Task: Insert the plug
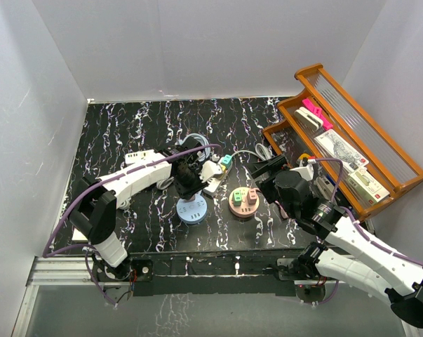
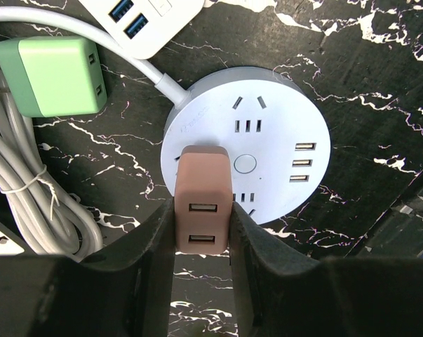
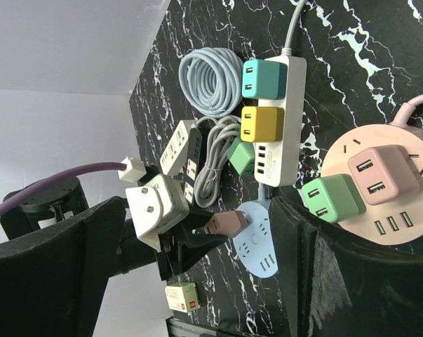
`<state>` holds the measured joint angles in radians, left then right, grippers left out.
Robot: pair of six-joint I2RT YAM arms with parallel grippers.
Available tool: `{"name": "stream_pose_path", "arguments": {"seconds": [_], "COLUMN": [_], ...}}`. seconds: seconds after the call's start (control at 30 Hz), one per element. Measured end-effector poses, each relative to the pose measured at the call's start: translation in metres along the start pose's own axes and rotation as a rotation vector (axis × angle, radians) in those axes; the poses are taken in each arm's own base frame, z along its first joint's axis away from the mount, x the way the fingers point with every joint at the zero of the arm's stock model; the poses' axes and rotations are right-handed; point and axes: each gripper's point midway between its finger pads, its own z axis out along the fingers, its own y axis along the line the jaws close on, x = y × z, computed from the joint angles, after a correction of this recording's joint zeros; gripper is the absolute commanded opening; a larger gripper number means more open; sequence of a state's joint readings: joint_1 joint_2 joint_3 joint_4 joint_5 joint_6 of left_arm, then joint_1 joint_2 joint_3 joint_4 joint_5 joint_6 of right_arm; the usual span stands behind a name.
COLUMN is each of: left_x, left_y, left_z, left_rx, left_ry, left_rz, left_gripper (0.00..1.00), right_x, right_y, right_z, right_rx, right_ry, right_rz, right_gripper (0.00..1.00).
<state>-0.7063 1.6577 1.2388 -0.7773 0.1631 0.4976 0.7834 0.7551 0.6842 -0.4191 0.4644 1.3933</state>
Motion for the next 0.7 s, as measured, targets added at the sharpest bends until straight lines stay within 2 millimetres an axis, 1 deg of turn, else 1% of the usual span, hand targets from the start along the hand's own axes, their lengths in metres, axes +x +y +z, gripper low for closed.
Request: {"name": "stream_pose_path", "arguments": {"seconds": [0.53,0.63,0.7], "left_x": [0.0016,0.0058,0.0061], "left_y": [0.0017,0.0004,0.0015], "left_z": [0.0026,0.0083,0.0083], "left_rx": [-0.011,-0.007,-0.010], "left_ry": [-0.011,-0.012,-0.022], "left_rz": [-0.004,-0.006,-0.011], "left_gripper": [0.00,0.00,0.00], "right_x": [0.0000,-0.0001,-0.0003], "right_y": [0.0004,0.0001,-0.0003], "right_z": [-0.0003,-0.0004,-0.0007], "right_rx": [-0.001,0.000,0.001], "right_ry": [0.001,0.000,0.000], "right_rz": [0.004,0.004,0.003], "right_gripper": [0.81,0.81,0.81]}}
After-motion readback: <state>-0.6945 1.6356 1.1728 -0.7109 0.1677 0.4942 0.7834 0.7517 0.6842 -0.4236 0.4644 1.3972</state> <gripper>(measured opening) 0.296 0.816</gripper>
